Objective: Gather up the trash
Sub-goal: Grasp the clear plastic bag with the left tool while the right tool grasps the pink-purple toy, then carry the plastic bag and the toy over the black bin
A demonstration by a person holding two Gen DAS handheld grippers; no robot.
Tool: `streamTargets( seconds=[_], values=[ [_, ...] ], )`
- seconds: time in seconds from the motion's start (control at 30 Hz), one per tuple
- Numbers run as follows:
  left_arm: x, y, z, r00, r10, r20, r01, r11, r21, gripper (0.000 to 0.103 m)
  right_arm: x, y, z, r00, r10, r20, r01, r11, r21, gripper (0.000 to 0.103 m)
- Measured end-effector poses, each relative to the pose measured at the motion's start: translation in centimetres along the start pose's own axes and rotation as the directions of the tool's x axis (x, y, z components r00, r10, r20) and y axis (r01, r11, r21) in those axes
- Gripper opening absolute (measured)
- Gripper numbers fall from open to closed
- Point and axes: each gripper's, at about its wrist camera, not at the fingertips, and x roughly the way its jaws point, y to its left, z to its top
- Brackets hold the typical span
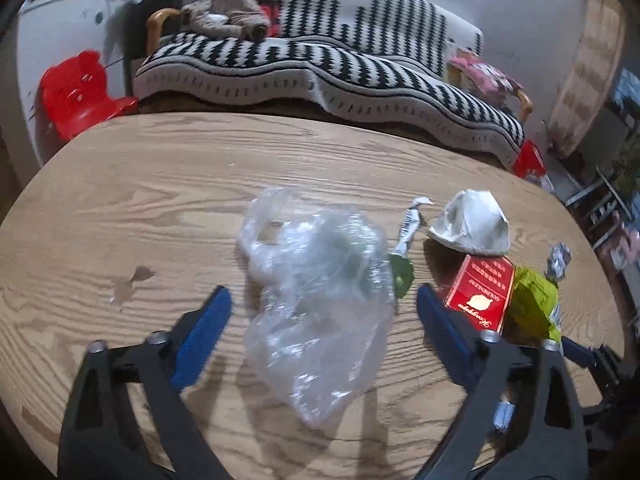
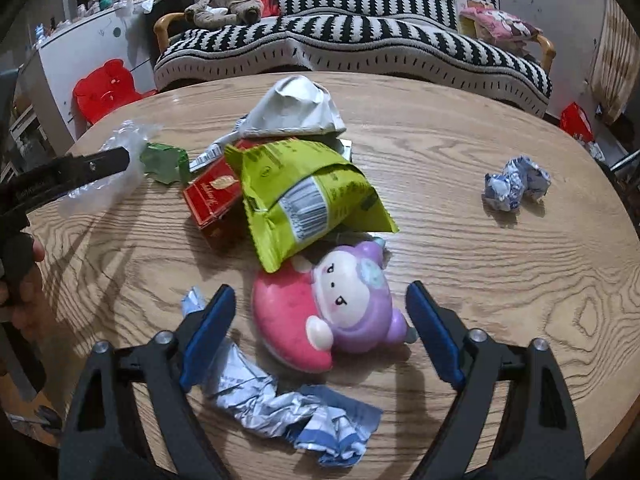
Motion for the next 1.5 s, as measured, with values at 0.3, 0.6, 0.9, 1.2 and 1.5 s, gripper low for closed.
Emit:
streamTargets(
  seconds=[0.3,0.6,0.9,1.2,1.5],
  values=[
    [0.7,-0.6,-1.3,0.994,0.081,-0.079,-0.075,0.994,0.079,0.008,-2.0,-1.2,0.5,0.998,0.047,0.029,-0.048,0.998,0.038,0.057],
    [-4.4,0.4,-0.6,0.997,0.071,-0.022,-0.070,0.997,0.044,0.004,-7.9,-1.3,0.8,0.984,0.127,0.122,-0.133,0.990,0.050,0.056],
    [-7.6,-1.6,-1.9,1.000,0.020,-0.008,-0.019,0.997,0.071,0.004,-10.8,-1.9,-0.6,0.982,0.115,0.152,-0.124,0.991,0.052,0.056],
    [-9.0,-5.8,-3.0,0.999,-0.037,-0.005,0.037,0.992,0.121,0.004,-13.3,-4.8,-1.8,0.982,0.077,0.175,-0.092,0.992,0.083,0.056],
    [-11.0,-14.3,-5.8,0.986,-0.166,-0.018,0.165,0.949,0.269,0.004,-17.1,-11.0,-4.7,0.981,-0.001,0.196,-0.029,0.988,0.154,0.057]
  ],
)
